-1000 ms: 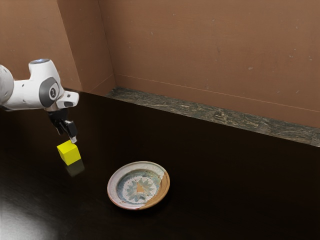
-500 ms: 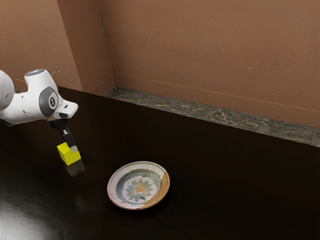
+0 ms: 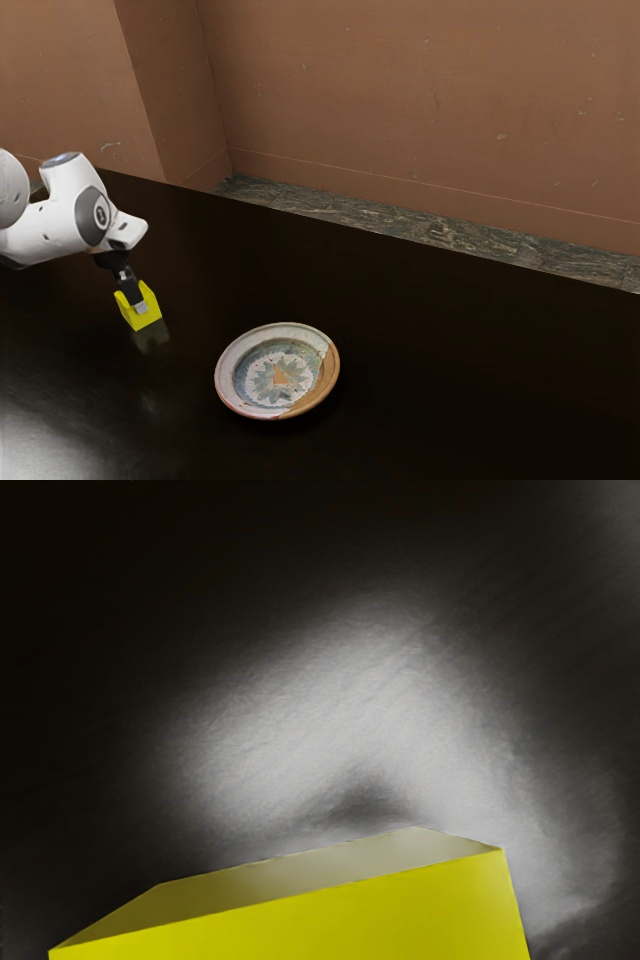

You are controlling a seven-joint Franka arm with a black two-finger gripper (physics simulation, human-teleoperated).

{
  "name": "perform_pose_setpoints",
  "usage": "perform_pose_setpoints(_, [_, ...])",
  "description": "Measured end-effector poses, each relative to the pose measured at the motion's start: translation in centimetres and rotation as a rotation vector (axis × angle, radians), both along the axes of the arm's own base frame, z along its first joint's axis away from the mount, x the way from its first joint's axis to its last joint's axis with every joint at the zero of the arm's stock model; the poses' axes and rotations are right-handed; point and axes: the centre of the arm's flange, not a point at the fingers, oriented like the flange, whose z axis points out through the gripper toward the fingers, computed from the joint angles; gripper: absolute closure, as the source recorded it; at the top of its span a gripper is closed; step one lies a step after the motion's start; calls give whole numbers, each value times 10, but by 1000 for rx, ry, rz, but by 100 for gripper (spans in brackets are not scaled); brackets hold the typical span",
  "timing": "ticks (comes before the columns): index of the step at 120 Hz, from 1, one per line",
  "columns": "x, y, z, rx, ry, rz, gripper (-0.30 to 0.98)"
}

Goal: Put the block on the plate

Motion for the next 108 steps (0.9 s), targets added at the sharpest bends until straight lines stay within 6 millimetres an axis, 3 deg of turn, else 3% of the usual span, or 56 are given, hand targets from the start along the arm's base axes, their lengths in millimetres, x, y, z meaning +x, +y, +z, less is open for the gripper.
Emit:
perform_pose_setpoints(33, [-2,0,-4,1,-15,-27,23])
perform_pose_setpoints(57, [-1,1,-1,7,-28,-46,26])
perform_pose_setpoints(79, [3,-4,26,17,-72,-73,27])
perform_pose_setpoints(89, [16,-42,44,15,-99,-145,27])
perform_pose_setpoints(108, [38,-167,53,-10,-108,-363,27])
